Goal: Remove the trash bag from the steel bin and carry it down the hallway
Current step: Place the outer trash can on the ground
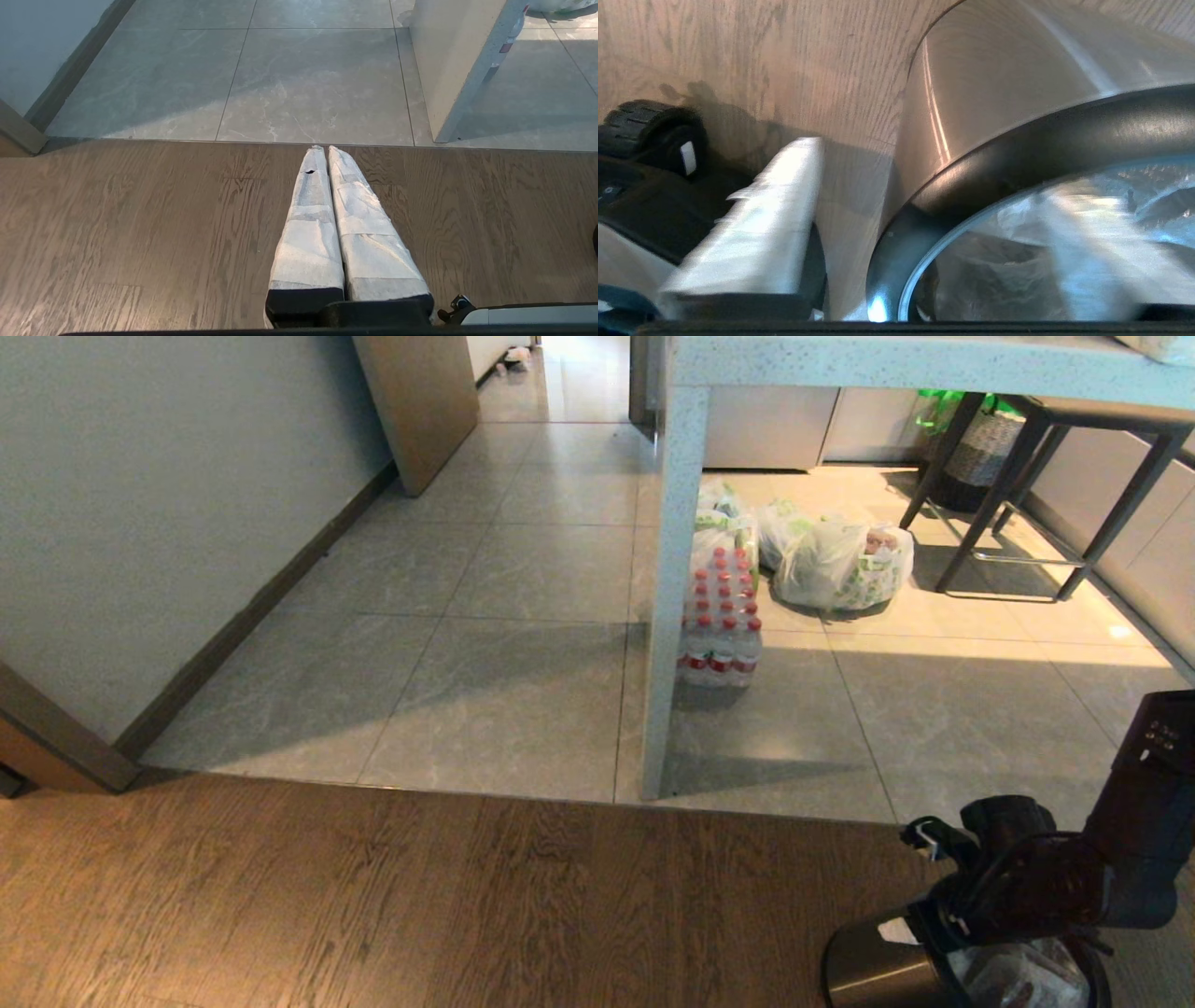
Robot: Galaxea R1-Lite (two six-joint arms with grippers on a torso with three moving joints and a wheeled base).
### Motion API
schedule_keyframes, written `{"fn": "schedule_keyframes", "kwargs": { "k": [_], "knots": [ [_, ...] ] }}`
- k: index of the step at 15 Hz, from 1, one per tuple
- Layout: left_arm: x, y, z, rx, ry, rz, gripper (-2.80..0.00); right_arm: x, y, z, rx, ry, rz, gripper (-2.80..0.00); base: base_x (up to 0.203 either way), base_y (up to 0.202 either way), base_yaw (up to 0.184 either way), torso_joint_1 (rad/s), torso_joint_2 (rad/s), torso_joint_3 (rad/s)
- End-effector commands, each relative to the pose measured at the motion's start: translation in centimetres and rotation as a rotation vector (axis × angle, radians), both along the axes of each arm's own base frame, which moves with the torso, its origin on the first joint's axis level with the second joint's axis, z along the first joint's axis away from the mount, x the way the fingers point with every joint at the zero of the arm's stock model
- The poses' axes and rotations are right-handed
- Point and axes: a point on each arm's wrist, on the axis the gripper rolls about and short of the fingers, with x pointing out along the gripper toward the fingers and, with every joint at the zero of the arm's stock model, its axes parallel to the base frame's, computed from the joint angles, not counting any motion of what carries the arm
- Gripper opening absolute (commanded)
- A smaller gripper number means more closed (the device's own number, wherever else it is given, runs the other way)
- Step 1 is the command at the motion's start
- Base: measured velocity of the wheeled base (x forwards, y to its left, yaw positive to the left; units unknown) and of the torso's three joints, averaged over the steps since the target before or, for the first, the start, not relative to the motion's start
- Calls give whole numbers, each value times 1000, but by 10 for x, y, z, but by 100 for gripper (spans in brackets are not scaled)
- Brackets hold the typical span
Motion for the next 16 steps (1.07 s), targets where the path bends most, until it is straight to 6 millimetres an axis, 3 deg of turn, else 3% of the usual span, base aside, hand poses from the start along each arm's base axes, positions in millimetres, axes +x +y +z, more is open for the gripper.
{"fn": "schedule_keyframes", "kwargs": {
  "k": [1, 10, 16],
  "knots": [
    [0, 0, 0, -1, 2, -1, -280, 3, 3, -1, -21, -10, -4, -280, 0, 0, 0, 0, 0, 0],
    [0, 0, 0, 1, 2, 1, -280, 4, 6, 7, 49, -26, -117, -280, 0, 0, 0, 0, 0, 0],
    [0, 0, 0, 1, 2, -1, -280, 0, -7, 42, 56, -110, -161, -280, 0, 0, 0, 0, 0, 0]
  ]
}}
